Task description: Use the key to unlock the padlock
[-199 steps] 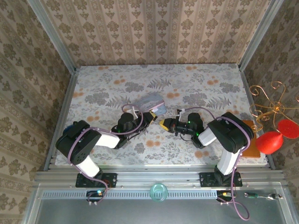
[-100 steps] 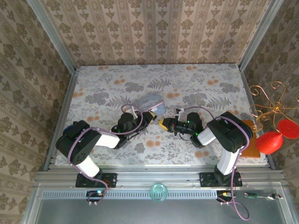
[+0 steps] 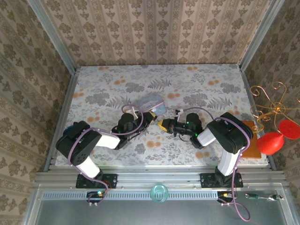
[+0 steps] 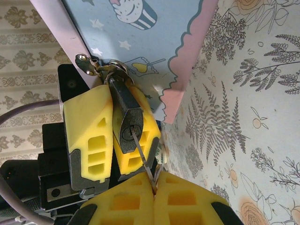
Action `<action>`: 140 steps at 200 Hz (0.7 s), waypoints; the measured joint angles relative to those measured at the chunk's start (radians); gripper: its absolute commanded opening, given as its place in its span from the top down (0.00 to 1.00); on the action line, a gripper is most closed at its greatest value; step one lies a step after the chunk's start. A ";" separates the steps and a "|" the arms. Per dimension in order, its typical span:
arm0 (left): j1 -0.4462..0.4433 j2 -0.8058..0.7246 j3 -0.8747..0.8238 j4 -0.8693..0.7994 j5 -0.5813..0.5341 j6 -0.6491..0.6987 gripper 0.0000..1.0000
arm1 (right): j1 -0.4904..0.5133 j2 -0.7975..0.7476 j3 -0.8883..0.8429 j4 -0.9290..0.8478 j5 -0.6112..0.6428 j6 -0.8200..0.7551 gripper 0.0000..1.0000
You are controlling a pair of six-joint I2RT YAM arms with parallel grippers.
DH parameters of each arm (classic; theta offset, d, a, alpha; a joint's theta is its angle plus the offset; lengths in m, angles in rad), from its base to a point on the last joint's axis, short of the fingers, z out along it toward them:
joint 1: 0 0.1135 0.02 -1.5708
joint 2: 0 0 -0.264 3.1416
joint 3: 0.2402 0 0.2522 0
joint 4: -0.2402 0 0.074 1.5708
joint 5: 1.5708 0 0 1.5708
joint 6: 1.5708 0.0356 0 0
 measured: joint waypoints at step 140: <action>-0.008 -0.006 0.014 -0.056 -0.031 0.019 1.00 | -0.047 0.053 0.041 -0.007 -0.083 0.004 1.00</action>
